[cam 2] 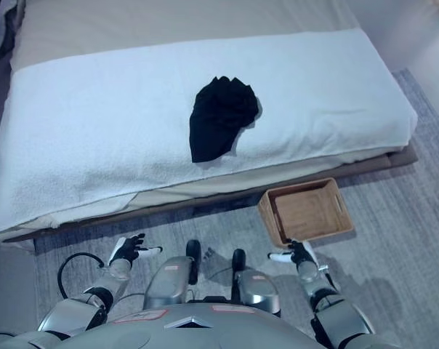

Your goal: Put the clothes on the bed into the basket.

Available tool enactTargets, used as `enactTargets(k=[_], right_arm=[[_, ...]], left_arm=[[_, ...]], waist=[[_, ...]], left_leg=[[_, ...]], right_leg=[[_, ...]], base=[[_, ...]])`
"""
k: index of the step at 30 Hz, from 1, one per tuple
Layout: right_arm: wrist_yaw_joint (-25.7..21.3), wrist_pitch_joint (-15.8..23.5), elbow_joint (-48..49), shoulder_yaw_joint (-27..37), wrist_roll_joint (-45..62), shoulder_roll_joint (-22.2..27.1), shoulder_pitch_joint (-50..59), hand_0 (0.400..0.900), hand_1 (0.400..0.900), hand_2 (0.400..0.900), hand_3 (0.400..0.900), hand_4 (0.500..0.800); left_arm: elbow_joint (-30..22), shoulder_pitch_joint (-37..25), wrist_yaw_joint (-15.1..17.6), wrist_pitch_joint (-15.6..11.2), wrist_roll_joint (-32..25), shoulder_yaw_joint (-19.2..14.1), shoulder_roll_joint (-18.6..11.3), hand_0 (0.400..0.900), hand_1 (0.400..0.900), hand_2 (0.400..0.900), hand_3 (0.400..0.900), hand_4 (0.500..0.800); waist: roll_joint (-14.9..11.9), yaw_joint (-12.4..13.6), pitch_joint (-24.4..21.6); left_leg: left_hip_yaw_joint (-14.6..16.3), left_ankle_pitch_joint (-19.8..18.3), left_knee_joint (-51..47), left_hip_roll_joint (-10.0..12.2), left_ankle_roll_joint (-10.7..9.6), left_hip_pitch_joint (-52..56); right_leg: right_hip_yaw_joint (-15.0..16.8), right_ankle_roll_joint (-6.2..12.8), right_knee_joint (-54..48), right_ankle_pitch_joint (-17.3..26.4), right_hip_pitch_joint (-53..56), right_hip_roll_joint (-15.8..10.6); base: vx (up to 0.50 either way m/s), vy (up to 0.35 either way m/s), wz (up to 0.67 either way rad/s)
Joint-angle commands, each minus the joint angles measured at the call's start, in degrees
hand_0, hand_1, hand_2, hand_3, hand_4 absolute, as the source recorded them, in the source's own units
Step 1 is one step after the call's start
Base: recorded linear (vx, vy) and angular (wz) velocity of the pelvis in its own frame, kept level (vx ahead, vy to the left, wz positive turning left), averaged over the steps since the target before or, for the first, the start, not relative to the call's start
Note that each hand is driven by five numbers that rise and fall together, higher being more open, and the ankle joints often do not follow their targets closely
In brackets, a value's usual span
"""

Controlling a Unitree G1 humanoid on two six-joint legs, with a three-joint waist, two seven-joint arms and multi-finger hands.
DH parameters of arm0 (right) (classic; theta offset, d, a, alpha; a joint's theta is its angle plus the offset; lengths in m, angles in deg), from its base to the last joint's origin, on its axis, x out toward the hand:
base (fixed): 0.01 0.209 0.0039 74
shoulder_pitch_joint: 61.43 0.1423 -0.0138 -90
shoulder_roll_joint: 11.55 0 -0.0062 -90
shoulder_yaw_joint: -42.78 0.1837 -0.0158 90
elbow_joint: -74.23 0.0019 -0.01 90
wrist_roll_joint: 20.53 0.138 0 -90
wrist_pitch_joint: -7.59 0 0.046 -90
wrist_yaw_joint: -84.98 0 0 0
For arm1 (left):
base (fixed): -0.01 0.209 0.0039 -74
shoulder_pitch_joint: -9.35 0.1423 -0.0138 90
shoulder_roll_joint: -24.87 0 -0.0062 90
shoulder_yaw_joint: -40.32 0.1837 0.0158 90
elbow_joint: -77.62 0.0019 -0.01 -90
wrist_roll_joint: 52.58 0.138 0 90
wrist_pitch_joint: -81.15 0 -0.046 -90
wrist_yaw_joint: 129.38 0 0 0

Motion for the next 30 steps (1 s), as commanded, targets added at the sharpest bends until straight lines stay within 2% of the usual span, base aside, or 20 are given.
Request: enactTargets(k=[1, 2, 4, 6, 7, 9, 11, 12, 13, 15, 16, 17, 18, 20, 21, 22, 23, 24, 27, 30], right_arm=[[-2.1, 0.7, 0.2, 0.4, -1.2, 1.9, -1.8, 0.9, 0.9, 0.9, 0.9, 0.8], [-2.1, 0.7, 0.2, 0.4, -1.2, 1.9, -1.8, 0.9, 0.9, 0.9, 0.9, 0.8], [-2.0, 0.3, -0.8, 0.5, -1.9, 1.3, -1.9, 0.9, 0.9, 0.9, 0.9, 0.8], [-1.8, 0.1, -1.5, 1.7, -1.6, 1.3, -1.9, 0.9, 0.9, 0.9, 0.9, 0.8], [-1.8, -0.1, -1.0, 2.0, -1.5, 1.4, -1.6, 0.9, 0.9, 0.9, 0.9, 0.8], [-1.6, -0.3, -1.0, 2.1, -1.6, 1.5, -1.6, 0.9, 0.9, 0.9, 0.9, 0.8], [-1.7, -0.4, -1.3, 2.7, -1.2, 1.6, -1.6, 0.9, 0.9, 0.9, 0.9, 0.8], [-1.9, -0.3, -0.8, 2.9, -1.1, 1.8, -1.8, 0.9, 0.9, 0.9, 0.9, 0.8], [-2.0, -0.1, 0.2, 3.0, -0.9, 1.9, -1.8, 0.9, 0.9, 0.9, 0.9, 0.8], [-2.1, 0.0, 0.6, 3.0, -0.9, 1.8, -1.7, 0.9, 0.9, 0.9, 0.9, 0.8], [-2.1, 0.3, 1.3, 2.9, -0.6, 1.6, -1.3, 0.9, 0.9, 0.9, 0.9, 0.8], [-2.1, 0.3, 1.3, 2.9, -0.6, 1.6, -1.3, 0.9, 0.9, 0.9, 0.9, 0.8], [-0.9, 0.6, 3.2, 2.3, -0.8, 2.5, -0.8, 0.9, 0.9, 0.9, 0.9, 0.8], [-2.2, 1.1, 4.7, 2.2, -0.7, 1.1, -0.5, 0.9, 0.9, 0.9, 0.9, 0.8], [-2.5, 1.1, 5.2, 1.4, -0.6, 1.1, -0.1, 0.9, 0.9, 0.9, 0.9, 0.8], [-2.5, 1.1, 5.2, 1.4, -0.6, 1.1, -0.1, 0.9, 0.9, 0.9, 0.9, 0.8], [-2.9, 1.4, 6.6, 1.0, -0.4, 1.3, 0.3, 0.9, 0.9, 0.9, 0.9, 0.8], [-3.3, 1.9, 9.8, -0.8, -1.8, 1.9, 0.3, 0.9, 0.9, 0.9, 0.9, 0.8], [-4.4, 2.3, 13.1, -2.1, -3.5, 3.3, 1.6, 0.9, 0.9, 0.9, 0.9, 0.8], [-5.3, 1.9, 15.9, -5.6, -8.1, 5.5, 5.4, 0.9, 0.9, 0.9, 0.9, 0.8]], left_arm=[[0.1, 2.5, 2.3, -1.3, 0.0, 0.4, -1.0, 0.9, 0.9, 0.9, 0.9, 0.8], [0.1, 2.5, 2.3, -1.3, 0.0, 0.4, -0.9, 0.9, 0.9, 0.9, 0.9, 0.8], [0.6, 2.9, 2.0, -1.2, -0.3, 0.3, -0.8, 0.9, 0.9, 0.9, 0.9, 0.8], [1.2, 2.9, 1.6, -1.0, -0.7, 0.4, -0.8, 0.9, 0.9, 0.9, 0.9, 0.8], [0.9, 2.7, 1.4, -0.9, -0.7, 0.6, -0.9, 0.9, 0.9, 0.9, 0.9, 0.8], [0.2, 1.9, 0.8, -0.6, -0.9, 0.9, -1.3, 0.9, 0.9, 0.9, 0.9, 0.8], [-0.2, 1.2, 0.5, -0.5, -1.0, 1.0, -1.6, 0.9, 0.9, 0.9, 0.9, 0.8], [-0.6, 0.8, 0.3, -0.6, -1.3, 1.0, -1.9, 0.9, 0.9, 0.9, 0.9, 0.8], [-1.1, 0.1, 0.0, -0.9, -1.2, 1.4, -1.8, 0.9, 0.9, 0.9, 0.9, 0.8], [-1.5, -0.3, -0.3, -1.1, -1.1, 1.8, -1.4, 0.9, 0.9, 0.9, 0.9, 0.8], [-1.8, -0.8, -0.6, -1.4, -0.8, 2.0, -1.0, 0.9, 0.9, 0.9, 0.9, 0.8], [-1.8, -0.8, -0.6, -1.4, -0.8, 2.0, -1.0, 0.9, 0.9, 0.9, 0.9, 0.8], [-0.6, -5.6, -2.3, -0.6, -0.6, 0.9, -8.2, 0.9, 0.9, 0.9, 0.9, 0.8], [-3.1, -2.1, 0.5, -1.6, 1.6, 2.4, -2.1, 0.9, 0.9, 0.9, 0.9, 0.8], [-2.7, -2.4, 0.3, -1.5, 2.3, 3.4, -0.4, 0.9, 0.9, 0.9, 0.9, 0.8], [-2.7, -2.4, 0.3, -1.5, 2.3, 3.4, -0.4, 0.9, 0.9, 0.9, 0.9, 0.8], [-2.7, -2.3, 0.5, -1.7, 2.3, 3.7, 0.0, 0.9, 0.9, 0.9, 0.9, 0.8], [-2.7, -1.2, 0.6, -1.9, 3.1, 4.0, 0.8, 0.9, 0.9, 0.9, 0.9, 0.8], [-3.4, -1.1, 1.4, -2.0, 3.2, 4.3, 1.5, 0.9, 0.9, 0.9, 0.9, 0.8], [-4.1, -0.8, 2.5, -1.8, 2.4, 4.4, 2.1, 0.9, 0.9, 0.9, 0.9, 0.8]], waist=[[0.8, 1.1, -4.2], [0.8, 1.1, -4.3], [0.7, 1.7, -6.2], [0.5, 2.0, -6.8], [0.6, 1.9, -6.2], [1.4, 0.7, -4.5], [2.4, -0.6, -3.6], [3.1, -1.3, -3.5], [4.2, -2.0, -3.5], [4.6, -2.8, -3.0], [4.3, -3.6, -2.7], [4.3, -3.5, -2.7], [4.1, -4.8, -3.2], [3.2, -4.8, -2.4], [2.7, -5.2, -2.6], [2.7, -5.2, -2.5], [2.6, -5.5, -2.7], [2.7, -5.6, -3.9], [3.3, -5.7, -4.3], [3.3, -4.7, -3.4]], left_leg=[[-0.3, 7.4, -3.7, 0.6, 2.0, -2.4], [-0.3, 7.5, -3.7, 0.6, 1.9, -2.5], [-1.1, 7.4, -3.6, -0.9, 2.9, -1.4], [0.4, 6.0, -2.7, -2.7, 4.4, 0.2], [1.6, 4.5, -1.7, -3.6, 5.7, 1.4], [2.2, 2.8, -0.9, -4.9, 7.4, 4.2], [2.3, 1.2, -2.0, -6.2, 8.8, 7.9], [2.6, 0.9, -3.3, -6.2, 8.8, 10.0], [3.2, 0.2, -4.6, -6.0, 8.2, 12.6], [2.8, -0.4, -4.9, -6.0, 7.8, 14.3], [2.7, -1.8, -5.4, -6.8, 7.4, 16.9], [2.7, -1.8, -5.4, -6.8, 7.4, 16.9], [3.3, -2.7, -5.9, -7.6, 6.9, 19.1], [2.4, -4.5, -5.8, -8.7, 6.9, 20.7], [0.9, -5.3, -5.8, -9.1, 6.5, 22.1], [0.8, -5.3, -5.9, -9.0, 6.5, 22.2], [0.2, -6.1, -5.8, -9.1, 6.3, 23.2], [-2.0, -7.4, -4.6, -8.8, 5.8, 24.8], [-3.3, -7.1, 0.5, -8.2, 4.4, 24.1], [-4.7, 0.0, 21.6, -7.9, -0.3, 15.7]], right_leg=[[1.2, 5.56, 5.9, -9.0, 8.8, 1.0], [1.2, 5.55, 5.9, -8.9, 8.7, 1.0], [2.1, 7.08, 6.3, -8.4, 10.0, -1.8], [3.4, 8.27, 12.3, -4.0, 7.9, -4.3], [4.1, 7.55, 19.7, 0.6, 5.2, -5.5], [5.6, 6.03, 31.7, 4.6, 0.7, -5.0], [4.9, 5.78, 37.6, 5.2, -3.1, -4.9], [3.7, 5.51, 37.8, 3.5, -5.6, -4.1], [0.3, 5.4, 31.8, -0.1, -8.3, -3.4], [-1.2, 5.79, 27.2, -1.1, -8.5, -2.8], [-1.5, 7.51, 16.9, 0.5, -9.4, -1.2], [-1.5, 7.5, 16.7, 0.6, -9.3, -1.2], [0.1, 8.94, 10.5, 3.2, -10.1, 0.5], [0.6, 10.43, 3.1, 6.7, -11.4, 1.3], [2.9, 11.06, 1.0, 7.8, -11.9, 2.4], [2.8, 11.05, 1.0, 7.7, -11.8, 2.4], [4.6, 10.79, 1.6, 8.1, -11.7, 3.0], [7.0, 9.44, 1.5, 8.7, -10.2, 3.9], [6.5, 8.56, 2.2, 8.7, -9.0, 3.9], [5.1, 5.98, 3.4, 6.7, -5.8, 3.8]], base=[[0.32, 0.224, -0.46], [0.52, 0.384, -0.72], [0.41, 0.369, -0.55], [0.41, 0.452, -0.43], [0.35, 0.456, -0.26], [0.28, 0.416, -0.14], [0.29, 0.378, -0.06], [0.41, 0.369, 0.11], [0.31, 0.241, 0.22], [0.35, 0.143, 0.37], [0.36, 0.102, 0.38], [0.42, 0.1, 0.22], [0.26, 0.059, 0.14], [0.47, 0.043, 0.64], [0.41, 0.009, 0.75], [0.38, -0.016, 0.83], [0.47, -0.086, 0.84], [0.47, -0.086, 0.83], [0.47, -0.14, 0.82], [0.29, -0.18, 0.42]])
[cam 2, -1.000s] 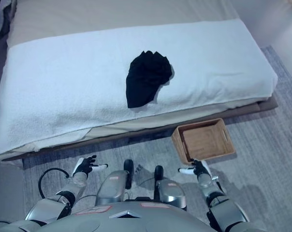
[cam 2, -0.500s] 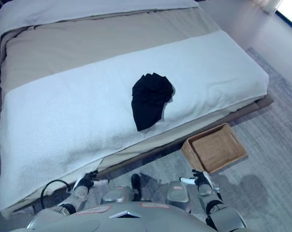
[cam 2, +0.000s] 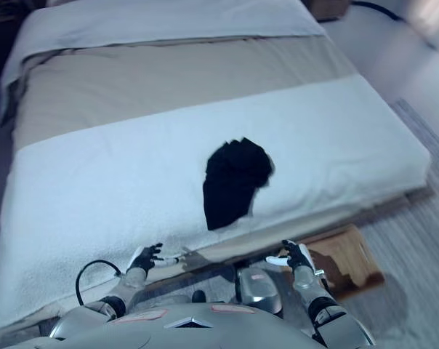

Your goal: Put the clothes on the bed into the basket.

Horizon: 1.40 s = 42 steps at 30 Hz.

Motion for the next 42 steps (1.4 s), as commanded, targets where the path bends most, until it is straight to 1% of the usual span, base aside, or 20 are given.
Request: enactTargets(k=[1, 2, 3, 4, 6, 7, 9, 10, 11, 12, 13, 14, 18, 21, 25, 28, 33, 34, 39, 42], right_arm=[[-3.6, 2.7, 4.7, -3.4, -6.6, 5.0, 10.3, 0.9, 0.9, 0.9, 0.9, 0.8], [-3.3, 2.4, 4.9, -5.1, -8.3, 5.3, 11.9, 0.9, 0.9, 0.9, 0.9, 0.8], [-3.3, 2.3, 5.0, -6.4, -9.6, 5.5, 13.2, 0.9, 0.9, 0.9, 0.9, 0.8], [-3.3, 2.2, 5.4, -6.9, -10.3, 5.8, 13.6, 0.9, 0.9, 0.9, 0.9, 0.8], [-3.9, 2.4, 6.5, -9.4, -14.3, 6.2, 14.2, 0.9, 0.9, 0.9, 0.9, 0.8], [-4.8, 2.6, 6.0, -9.9, -16.0, 6.4, 14.5, 0.9, 0.9, 0.9, 0.9, 0.8], [-7.5, 3.0, 6.3, -9.6, -19.1, 8.3, 14.8, 0.9, 0.9, 0.9, 0.9, 0.8], [-7.7, 2.8, 5.7, -9.6, -19.7, 9.5, 15.7, 0.9, 0.9, 0.9, 0.9, 0.8], [-8.2, 2.6, 4.1, -9.2, -20.5, 9.4, 16.4, 0.9, 0.9, 0.9, 0.9, 0.8], [-9.0, 2.1, 3.1, -8.9, -20.7, 9.8, 17.8, 0.9, 0.9, 0.9, 0.9, 0.8], [-9.9, 1.8, 2.7, -9.4, -20.8, 10.2, 19.1, 0.9, 0.9, 0.9, 0.9, 0.8], [-10.9, 1.2, 0.2, -9.4, -20.4, 9.9, 21.5, 0.9, 0.9, 0.9, 0.9, 0.8], [-12.6, -0.9, -7.2, -12.1, -19.8, 9.6, 30.6, 0.9, 0.9, 0.9, 0.9, 0.8], [-12.7, -2.0, -11.5, -12.5, -18.8, 10.1, 35.4, 0.9, 0.9, 0.9, 0.9, 0.8], [-12.4, -2.7, -14.0, -13.0, -18.2, 10.8, 38.5, 0.9, 0.9, 0.9, 0.9, 0.8], [-11.8, -3.1, -14.8, -13.7, -18.3, 10.8, 39.9, 0.9, 0.9, 0.9, 0.9, 0.8], [-10.5, -4.4, -17.3, -14.1, -18.4, 10.6, 41.6, 0.9, 0.9, 0.9, 0.9, 0.8], [-10.7, -4.7, -17.5, -14.1, -18.7, 11.2, 41.7, 0.4, 0.4, 0.4, 0.4, 0.5], [-10.7, -4.9, -17.0, -13.2, -18.5, 12.2, 41.1, 0.4, 0.4, 0.4, 0.4, 0.5], [-11.1, -4.8, -16.1, -13.0, -17.8, 11.2, 39.7, 0.4, 0.4, 0.4, 0.4, 0.5]], left_arm=[[-2.3, -4.8, 3.2, -1.8, 0.7, 1.6, -2.8, 0.9, 0.9, 0.9, 0.9, 0.8], [-2.2, -4.5, 3.3, -1.8, 0.8, 1.9, -2.9, 0.9, 0.9, 0.9, 0.9, 0.8], [-2.0, -4.2, 3.4, -1.8, 0.8, 2.0, -2.9, 0.9, 0.9, 0.9, 0.9, 0.8], [-1.6, -3.8, 3.4, -1.7, 0.8, 1.7, -3.2, 0.9, 0.9, 0.9, 0.9, 0.8], [-0.9, -2.3, 3.2, -1.6, 2.2, 2.1, -3.2, 0.9, 0.9, 0.9, 0.9, 0.8], [-0.3, -2.0, 3.1, -1.6, 2.9, 2.0, -3.1, 0.9, 0.9, 0.9, 0.9, 0.8], [-0.6, 2.6, 3.2, -2.3, 5.0, 2.2, -4.0, 0.9, 0.9, 0.9, 0.9, 0.8], [-1.0, 3.1, 3.5, -2.7, 5.8, 2.7, -4.7, 0.9, 0.9, 0.9, 0.9, 0.8], [-1.2, 3.2, 3.3, -3.0, 6.4, 3.1, -4.9, 0.9, 0.9, 0.9, 0.9, 0.8], [-2.0, 3.9, 3.2, -3.3, 6.3, 3.3, -5.6, 0.9, 0.9, 0.9, 0.9, 0.8], [-2.6, 2.2, 5.0, -2.4, 6.1, 4.9, -4.6, 0.9, 0.9, 0.9, 0.9, 0.8], [-3.4, 0.7, 4.8, -3.1, 5.6, 5.9, -4.1, 0.9, 0.9, 0.9, 0.9, 0.8], [-3.4, -2.2, 5.6, -3.5, 2.7, 7.5, -3.5, 0.9, 0.9, 0.9, 0.9, 0.8], [-3.3, -3.3, 6.2, -3.4, 0.9, 8.0, -3.5, 0.9, 0.9, 0.9, 0.9, 0.8], [-3.8, -4.3, 6.5, -3.3, -0.1, 8.8, -3.8, 0.9, 0.9, 0.9, 0.9, 0.8], [-4.1, -5.6, 6.6, -3.3, -0.3, 9.4, -4.0, 0.9, 0.9, 0.9, 0.9, 0.8], [-4.0, -8.6, 6.9, -2.7, -1.6, 9.7, -3.6, 0.9, 0.9, 0.9, 0.9, 0.8], [-4.2, -9.1, 6.9, -2.6, -1.9, 9.7, -3.6, 0.9, 0.9, 0.9, 0.9, 0.8], [-4.5, -9.0, 6.7, -2.7, -1.9, 9.7, -3.1, 0.9, 0.9, 0.9, 0.9, 0.8], [-3.2, -10.3, 7.2, -2.0, -2.1, 9.2, -2.7, 0.9, 0.9, 0.9, 0.9, 0.8]], waist=[[0.9, 2.0, 3.2], [0.5, 3.4, 4.0], [-0.1, 4.6, 4.4], [-0.7, 5.4, 4.4], [-2.0, 6.7, 4.7], [-2.4, 7.2, 4.6], [-1.7, 8.2, 5.3], [-1.0, 8.1, 6.0], [-0.2, 7.7, 5.6], [0.9, 7.9, 5.9], [1.7, 7.3, 6.1], [2.6, 7.1, 6.6], [5.8, 8.2, 6.9], [7.1, 9.2, 7.1], [8.8, 10.4, 8.2], [9.6, 10.8, 9.2], [10.6, 10.8, 9.3], [10.8, 10.8, 9.4], [11.7, 10.4, 9.4], [11.5, 9.5, 8.9]], left_leg=[[0.6, 12.5, 16.9, -3.5, -1.7, -4.4], [-1.1, 13.0, 20.8, -4.4, -2.1, -7.2], [-1.1, 12.8, 23.3, -4.4, -1.5, -9.2], [-0.3, 12.3, 22.9, -3.4, -0.8, -10.4], [2.0, 10.6, 16.9, -0.2, 1.2, -12.4], [3.4, 10.3, 10.5, 1.9, 1.7, -11.6], [2.8, 11.1, -2.7, 3.0, 1.6, -10.4], [3.3, 12.7, -4.9, 3.6, 1.0, -11.5], [4.6, 11.9, -7.1, 4.3, 1.1, -10.2], [3.9, 12.8, -9.3, 4.2, 0.9, -9.3], [4.2, 13.1, -11.3, 4.3, 0.8, -8.9], [4.5, 13.6, -13.1, 4.2, 0.7, -8.8], [4.9, 15.9, -17.6, 3.8, 0.4, -11.2], [5.7, 16.4, -17.8, 3.5, 0.3, -14.4], [5.5, 17.2, -17.8, 3.2, -0.1, -17.1], [5.1, 17.5, -17.8, 3.0, -0.4, -18.0], [5.6, 17.1, -17.8, 2.6, -0.6, -19.6], [5.6, 17.0, -17.8, 2.5, -0.5, -19.6], [5.9, 16.7, -17.8, 2.2, -0.5, -19.5], [6.1, 16.0, -17.8, 2.2, -0.3, -18.7]], right_leg=[[1.9, 1.39, 3.7, -2.6, -0.6, 1.6], [1.7, 0.73, 4.1, -3.4, 0.1, 1.4], [1.2, 0.19, 4.3, -3.9, 0.8, 1.3], [1.1, -0.16, 4.2, -4.4, 1.7, 1.1], [0.7, -0.51, 3.7, -5.6, 3.6, 0.5], [0.1, -0.46, 3.2, -6.6, 4.5, 0.3], [-1.4, -0.11, 2.0, -7.7, 5.1, 0.1], [-2.5, 0.07, 1.4, -7.8, 5.2, -0.3], [-3.0, 0.24, 0.9, -8.3, 5.4, -0.2], [-3.1, 0.21, 0.5, -8.3, 4.9, 0.0], [-3.5, 0.16, 0.2, -8.1, 4.2, 0.1], [-3.8, 0.19, 0.1, -7.8, 3.0, 0.1], [-3.5, 0.85, 0.1, -6.3, -3.7, -0.3], [-2.9, 1.52, 0.0, -5.0, -7.4, -0.8], [-2.6, 2.03, -1.1, -3.9, -9.4, -1.2], [-2.1, 2.03, -1.3, -3.8, -10.4, -1.2], [-1.7, 2.24, -2.1, -3.3, -11.7, -1.5], [-1.7, 2.27, -2.1, -3.3, -11.9, -1.6], [-1.3, 2.49, -2.2, -3.2, -12.1, -1.8], [-0.9, 2.41, -2.2, -3.3, -11.6, -1.6]], base=[[0.24, -0.223, 0.21], [0.24, -0.225, 0.15], [0.25, -0.211, 0.12], [0.28, -0.205, 0.16], [0.28, -0.172, 0.3], [0.26, -0.116, 0.49], [0.16, -0.038, 0.64], [0.12, 0.008, 0.59], [0.12, 0.035, 0.35], [0.12, 0.055, 0.14], [0.03, 0.073, 0.13], [-0.01, 0.073, 0.18], [-0.05, 0.076, 0.05], [0.01, 0.032, -0.07], [0.06, 0.009, 0.05], [0.05, 0.009, -0.03], [0.04, 0.006, 0.02], [0.04, 0.015, 0.04], [0.02, 0.013, -0.04], [0.02, -0.005, -0.07]])
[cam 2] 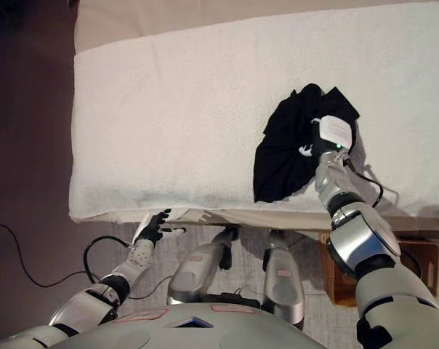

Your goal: Put the clothes on the bed into the basket.

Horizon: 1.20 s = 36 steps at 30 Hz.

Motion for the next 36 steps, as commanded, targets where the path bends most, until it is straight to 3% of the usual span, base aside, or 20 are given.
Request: enactTargets(k=[1, 11, 16, 23, 26, 36], right_arm=[[1.6, -1.9, -4.4, -1.9, 1.0, -0.4, 0.6, 0.4, 0.4, 0.4, 0.4, 0.5], [1.2, -1.4, -2.3, 1.1, 3.7, -1.4, -5.3, 0.4, 0.4, 0.4, 0.4, 0.5], [1.0, -0.6, 0.5, 4.2, 5.1, -1.4, -12.2, 0.4, 0.4, 0.4, 0.4, 0.5], [1.1, -0.5, 0.7, 8.9, 6.3, 0.5, -17.2, 0.4, 0.4, 0.4, 0.4, 0.5], [1.7, -0.9, -0.9, 12.1, 7.0, 3.7, -18.7, 0.4, 0.4, 0.4, 0.4, 0.5], [2.8, -3.2, -8.4, 20.9, 9.3, 17.1, -17.9, 0.4, 0.4, 0.4, 0.4, 0.5]], left_arm=[[4.2, -4.4, 2.8, 0.1, -1.4, 1.9, -0.7, 0.9, 0.9, 0.9, 0.9, 0.8], [7.5, -5.0, 2.5, 1.4, -0.3, 0.0, -0.1, 0.9, 0.9, 0.9, 0.9, 0.8], [7.9, -3.9, 1.8, 2.3, 1.3, -1.2, -0.2, 0.9, 0.9, 0.9, 0.9, 0.8], [7.3, -3.2, 0.8, 2.8, 2.2, -2.6, -1.8, 0.9, 0.9, 0.9, 0.9, 0.8], [6.9, -2.8, 0.1, 3.2, 2.7, -3.1, -2.8, 0.9, 0.9, 0.9, 0.9, 0.8], [5.8, -3.0, -2.3, 3.3, 2.3, -3.6, -5.6, 0.9, 0.9, 0.9, 0.9, 0.8]], waist=[[-1.3, 0.9, 1.1], [-2.1, -1.9, -0.2], [-3.9, -3.6, -2.6], [-8.1, -5.7, -4.9], [-8.9, -7.2, -7.1], [-7.9, -9.3, -9.8]], left_leg=[[-0.6, -1.4, -0.4, 0.3, -2.0, 3.1], [1.1, -3.4, -0.4, 0.8, -1.3, 6.2], [2.2, -5.1, -0.4, 1.7, -1.3, 11.6], [6.1, -8.8, 3.3, 2.6, -1.1, 17.1], [9.2, -9.8, 3.6, 3.3, -1.1, 19.9], [11.2, -9.2, 3.1, 3.3, -1.3, 22.4]], right_leg=[[4.2, 2.44, 0.0, -2.1, 1.4, -0.5], [5.5, 2.23, 0.0, -2.1, 3.0, -0.1], [6.4, 1.66, 0.2, -3.6, 7.8, 1.0], [11.3, 1.53, 1.4, -4.4, 11.8, 3.6], [13.4, 1.77, 2.1, -4.6, 13.3, 4.8], [13.8, 2.26, 1.3, -4.8, 15.6, 5.1]], base=[[0.0, -0.007, -0.06], [0.0, -0.011, -0.08], [0.07, -0.054, -0.19], [0.01, -0.064, -0.55], [-0.01, -0.039, -0.52], [-0.02, -0.014, -0.1]])
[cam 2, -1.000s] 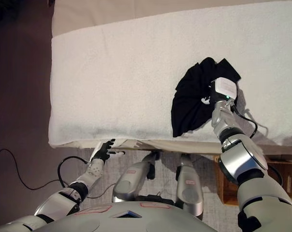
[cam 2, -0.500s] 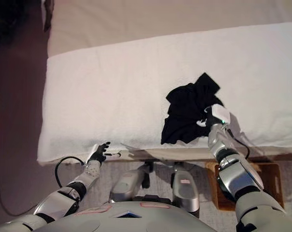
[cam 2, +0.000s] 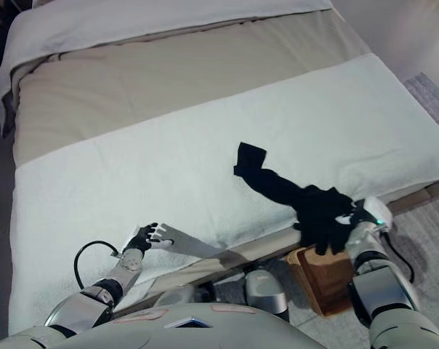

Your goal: Put the clothes on the bed into the basket.

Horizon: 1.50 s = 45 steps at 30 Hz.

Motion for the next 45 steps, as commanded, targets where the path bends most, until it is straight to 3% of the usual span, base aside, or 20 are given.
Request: enactTargets(k=[1, 14, 23, 30, 31, 32, 45], right_arm=[[-2.4, -1.1, -4.8, 1.8, 1.7, 10.0, 5.4, 0.4, 0.4, 0.4, 0.4, 0.5], [-0.3, -4.6, -9.4, 7.7, -2.2, 27.1, 6.3, 0.4, 0.4, 0.4, 0.4, 0.5], [0.8, -5.7, -10.9, 12.4, -2.5, 29.9, 1.5, 0.4, 0.4, 0.4, 0.4, 0.5], [1.6, -5.3, -12.0, 12.4, -1.4, 27.4, 0.2, 0.4, 0.4, 0.4, 0.4, 0.5], [1.9, -5.3, -12.7, 12.4, -0.8, 27.1, 0.4, 0.545, 0.545, 0.545, 0.545, 0.587], [2.0, -5.2, -12.2, 12.4, -0.6, 27.2, 0.3, 0.9, 0.9, 0.9, 0.9, 0.8], [4.2, -4.8, -14.4, 11.4, 1.9, 23.7, -0.3, 0.9, 0.9, 0.9, 0.9, 0.8]], left_arm=[[1.8, -2.4, -0.1, -0.8, 1.4, -0.2, -3.3, 0.9, 0.9, 0.9, 0.9, 0.8], [-1.1, -1.0, -3.0, -1.3, 0.8, 0.8, -2.7, 0.9, 0.9, 0.9, 0.9, 0.8], [-2.4, -0.9, -4.0, -0.9, 0.9, 1.8, -2.1, 0.9, 0.9, 0.9, 0.9, 0.8], [-3.5, -1.2, -4.3, -1.0, 0.9, 2.5, -2.0, 0.9, 0.9, 0.9, 0.9, 0.8], [-3.5, -1.3, -4.3, -0.9, 0.8, 2.6, -2.0, 0.9, 0.9, 0.9, 0.9, 0.8], [-3.6, -1.2, -4.4, -1.0, 0.4, 2.5, -2.0, 0.9, 0.9, 0.9, 0.9, 0.8], [-2.8, 0.5, -5.7, -0.6, -0.1, 1.9, -1.6, 0.9, 0.9, 0.9, 0.9, 0.8]], waist=[[0.3, 0.2, -1.8], [5.3, -2.5, -1.2], [7.0, -3.1, -1.6], [7.7, -2.7, -1.3], [7.8, -2.6, -1.3], [7.8, -2.5, -1.2], [7.4, -1.5, -1.0]], left_leg=[[-1.5, -3.8, 3.2, 1.5, -2.8, 4.1], [-2.3, -3.7, 1.4, 0.4, -2.8, 5.0], [-3.4, -3.7, 1.3, 0.1, -2.8, 5.0], [-4.0, -3.8, 1.6, -0.2, -2.6, 5.0], [-4.0, -3.9, 1.7, -0.2, -2.7, 5.0], [-4.0, -3.9, 1.7, -0.2, -2.7, 5.0], [-4.9, -4.2, 1.8, -0.3, -2.5, 4.8]], right_leg=[[1.2, 2.18, 1.2, -4.2, 2.8, 2.2], [-0.4, 2.66, 0.0, -4.4, 3.9, 0.6], [-1.3, 2.55, 0.0, -4.8, 4.5, 0.1], [-1.7, 2.54, 0.0, -5.0, 5.0, -0.2], [-1.8, 2.53, 0.0, -5.0, 5.0, -0.2], [-1.8, 2.56, 0.0, -5.0, 5.0, -0.3], [-2.5, 2.45, 0.0, -5.0, 5.3, -0.5]], base=[[0.0, 0.0, 0.0], [-0.01, 0.019, 0.07], [0.0, -0.002, 0.07], [0.0, -0.003, 0.01], [0.0, 0.0, 0.0], [0.0, -0.008, 0.05], [-0.01, -0.003, 0.03]])
